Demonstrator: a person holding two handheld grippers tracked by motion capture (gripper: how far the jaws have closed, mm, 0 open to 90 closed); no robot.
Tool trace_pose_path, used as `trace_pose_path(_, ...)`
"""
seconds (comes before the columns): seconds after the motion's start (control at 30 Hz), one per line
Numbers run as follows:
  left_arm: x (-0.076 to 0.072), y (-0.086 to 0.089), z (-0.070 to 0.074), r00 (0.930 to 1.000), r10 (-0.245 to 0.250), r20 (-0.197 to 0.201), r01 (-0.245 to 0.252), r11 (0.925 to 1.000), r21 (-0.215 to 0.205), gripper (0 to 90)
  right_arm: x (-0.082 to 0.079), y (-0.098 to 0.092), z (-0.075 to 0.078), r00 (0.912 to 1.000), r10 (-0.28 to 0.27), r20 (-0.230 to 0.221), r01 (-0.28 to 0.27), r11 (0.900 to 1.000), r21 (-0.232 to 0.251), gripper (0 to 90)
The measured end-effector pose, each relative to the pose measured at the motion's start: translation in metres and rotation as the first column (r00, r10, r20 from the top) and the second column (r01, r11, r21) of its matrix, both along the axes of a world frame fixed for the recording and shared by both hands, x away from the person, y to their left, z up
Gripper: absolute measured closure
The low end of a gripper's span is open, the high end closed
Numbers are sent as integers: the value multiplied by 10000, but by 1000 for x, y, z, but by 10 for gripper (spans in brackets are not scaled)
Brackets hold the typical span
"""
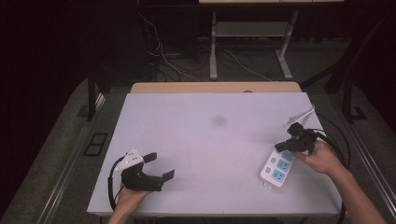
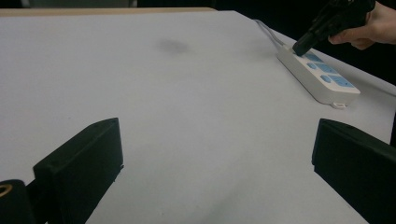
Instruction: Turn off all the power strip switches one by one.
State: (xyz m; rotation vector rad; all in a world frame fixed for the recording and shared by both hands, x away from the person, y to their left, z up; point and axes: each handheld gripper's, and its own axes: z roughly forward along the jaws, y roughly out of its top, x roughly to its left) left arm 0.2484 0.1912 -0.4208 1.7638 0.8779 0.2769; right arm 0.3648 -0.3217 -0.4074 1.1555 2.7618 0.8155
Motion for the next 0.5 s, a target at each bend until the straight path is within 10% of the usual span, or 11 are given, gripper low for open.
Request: trace_pose_path(0.5,2,2,-1,10000,28,-42,-28,10000,-29,3,-8,6,5,9992,142,365,-138,9999,-99,900)
